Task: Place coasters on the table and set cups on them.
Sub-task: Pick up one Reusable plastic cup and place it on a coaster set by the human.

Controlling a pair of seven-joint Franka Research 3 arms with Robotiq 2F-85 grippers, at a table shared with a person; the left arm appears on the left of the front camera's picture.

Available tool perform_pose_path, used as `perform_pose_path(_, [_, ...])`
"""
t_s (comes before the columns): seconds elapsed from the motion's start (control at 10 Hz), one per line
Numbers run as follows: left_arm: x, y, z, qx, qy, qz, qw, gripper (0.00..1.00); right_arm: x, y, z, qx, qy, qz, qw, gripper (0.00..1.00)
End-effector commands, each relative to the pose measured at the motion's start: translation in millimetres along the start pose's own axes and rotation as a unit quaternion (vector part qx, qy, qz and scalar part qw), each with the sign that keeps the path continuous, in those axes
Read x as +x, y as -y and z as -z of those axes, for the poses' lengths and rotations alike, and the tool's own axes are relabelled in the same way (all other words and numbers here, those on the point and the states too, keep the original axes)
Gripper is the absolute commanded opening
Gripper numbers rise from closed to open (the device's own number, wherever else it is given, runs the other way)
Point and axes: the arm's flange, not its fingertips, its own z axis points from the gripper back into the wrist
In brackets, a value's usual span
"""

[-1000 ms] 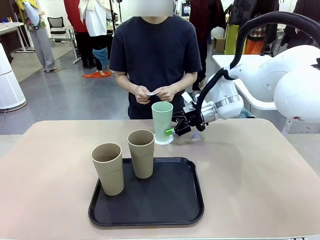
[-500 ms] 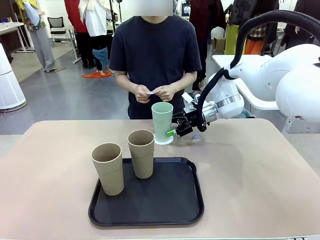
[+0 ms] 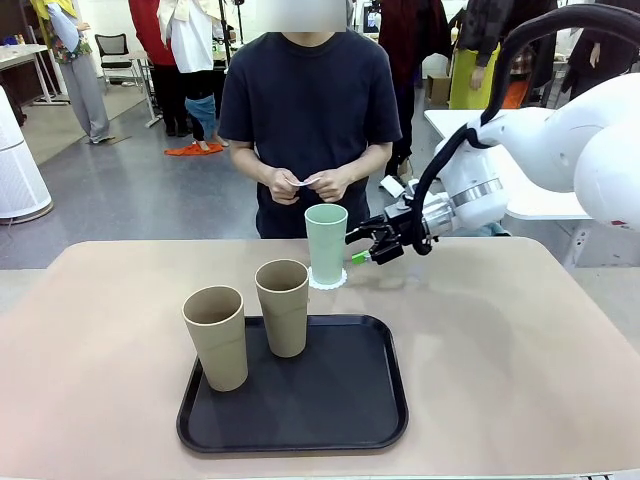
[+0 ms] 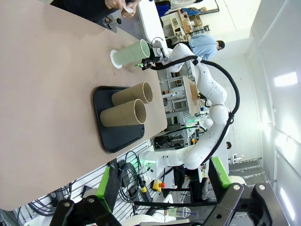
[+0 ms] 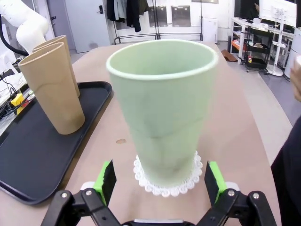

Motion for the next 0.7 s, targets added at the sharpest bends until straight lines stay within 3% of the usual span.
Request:
perform_pose_path(0.0, [-1, 2, 0, -0.006, 0.003, 0.002, 1.000, 1.00, 1, -12, -14, -0.019, 0.002, 0.003, 1.000, 1.00])
perform_pose_path(0.2, [-1, 2, 0, -0.006, 0.003, 0.002, 1.000, 1.00, 7, -19, -28, -0.032, -0.013, 0.003, 0.999, 1.00])
perform_pose_path(0.4, [-1, 2, 0, -0.006, 0.003, 0.002, 1.000, 1.00, 27, -37, -44, -0.058, -0.060, 0.011, 0.996, 1.00])
perform_pose_path(0.6, [-1, 2, 0, -0.006, 0.003, 0.002, 1.000, 1.00, 73, -70, -53, -0.111, -0.178, 0.054, 0.976, 1.00])
